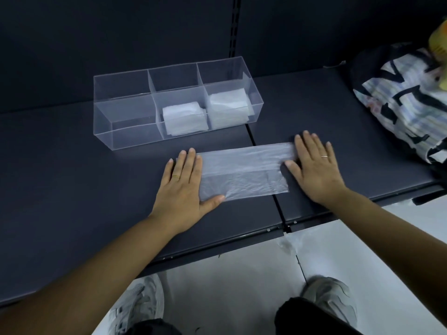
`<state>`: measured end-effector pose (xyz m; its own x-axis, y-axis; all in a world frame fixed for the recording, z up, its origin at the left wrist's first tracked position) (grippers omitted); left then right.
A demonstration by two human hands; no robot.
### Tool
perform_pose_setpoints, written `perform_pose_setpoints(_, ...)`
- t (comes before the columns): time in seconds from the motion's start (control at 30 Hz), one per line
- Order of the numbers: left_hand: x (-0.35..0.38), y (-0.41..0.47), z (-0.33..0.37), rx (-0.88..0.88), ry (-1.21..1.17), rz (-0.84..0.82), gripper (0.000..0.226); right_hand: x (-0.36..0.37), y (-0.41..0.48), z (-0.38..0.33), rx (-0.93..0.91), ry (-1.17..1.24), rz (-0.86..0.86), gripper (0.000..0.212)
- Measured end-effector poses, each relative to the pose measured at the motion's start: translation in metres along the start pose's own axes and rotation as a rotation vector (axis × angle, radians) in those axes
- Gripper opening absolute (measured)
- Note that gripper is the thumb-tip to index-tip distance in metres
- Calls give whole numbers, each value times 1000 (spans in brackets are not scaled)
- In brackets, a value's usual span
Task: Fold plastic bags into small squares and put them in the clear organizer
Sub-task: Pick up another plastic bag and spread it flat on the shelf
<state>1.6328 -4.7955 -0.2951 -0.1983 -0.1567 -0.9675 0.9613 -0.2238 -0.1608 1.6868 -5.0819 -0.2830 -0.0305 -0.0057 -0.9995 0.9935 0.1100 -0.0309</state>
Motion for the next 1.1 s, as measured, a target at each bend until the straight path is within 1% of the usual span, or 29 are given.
perform_pose_setpoints(0.03, -1, 0, 0, -4, -9, -7, 108, -7, -4, 1, -4, 33, 55, 66)
perform_pose_setpoints(0.1, -6, 0, 1, 3, -25, 2, 108, -22, -21, -5, -92, 192, 138, 58)
perform_pose_setpoints(0.13, -11, -1, 3, 26, -33, 28, 107, -27, -31, -9, -159, 278, 135, 51)
perform_pose_setpoints(0.2, -21, -5, 14, 141, -88, 107, 99, -28, -49, -17, -278, 350, 68, 40)
perform_pose_setpoints(0.27, -25, -10, 32, 278, -190, 119, 85, -26, -57, -21, -290, 372, 14, 32)
perform_pose_setpoints(0.33, -19, -15, 49, 367, -247, 72, 79, -28, -56, -24, -270, 396, 35, 20)
perform_pose_setpoints(0.4, -8, -18, 56, 386, -254, 26, 79, -30, -52, -32, -286, 404, 60, 9)
perform_pose_setpoints(0.43, -4, -19, 56, 377, -251, 23, 80, -29, -51, -36, -295, 401, 44, 6)
perform_pose_setpoints(0.53, -10, -17, 54, 335, -285, 126, 72, -26, -45, -35, -242, 477, -77, 12)
perform_pose_setpoints(0.6, -14, -15, 55, 325, -268, 219, 59, -30, -43, -29, -176, 592, -154, 15)
perform_pose_setpoints(0.7, -18, -11, 56, 352, -233, 383, 38, -41, -42, -23, -153, 654, -175, 17)
perform_pose_setpoints(0.8, -18, -11, 53, 391, -231, 457, 28, -50, -42, -18, -141, 673, -167, 17)
perform_pose_setpoints(0.83, -18, -12, 52, 398, -238, 460, 27, -53, -43, -18, -157, 657, -143, 14)
perform_pose_setpoints(0.87, -17, -13, 51, 401, -246, 460, 27, -56, -44, -22, -194, 613, -118, 16)
perform_pose_setpoints(0.93, -19, -15, 50, 403, -255, 468, 26, -51, -47, -36, -314, 427, -120, 41)
perform_pose_setpoints(0.97, -19, -16, 51, 402, -264, 468, 26, -45, -49, -44, -367, 323, -119, 48)
perform_pose_setpoints(1.0, -20, -17, 51, 399, -276, 466, 25, -39, -50, -52, -402, 256, -94, 47)
perform_pose_setpoints(1.03, -22, -17, 51, 398, -288, 462, 24, -35, -50, -58, -418, 232, -51, 38)
perform_pose_setpoints(1.1, -24, -17, 51, 390, -301, 445, 21, -33, -48, -64, -423, 229, 60, 14)
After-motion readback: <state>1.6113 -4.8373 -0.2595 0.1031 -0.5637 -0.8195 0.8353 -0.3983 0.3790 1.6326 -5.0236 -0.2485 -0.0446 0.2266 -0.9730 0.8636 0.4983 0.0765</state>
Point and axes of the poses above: each hand's wrist, its own y-axis towards the middle knuckle, its own x-axis out of the palm, z = x × y, the point moved 5 cm from there along y, towards the middle knuckle, and after that the axes turned 5 degrees about -y, right-handed, at the moved point
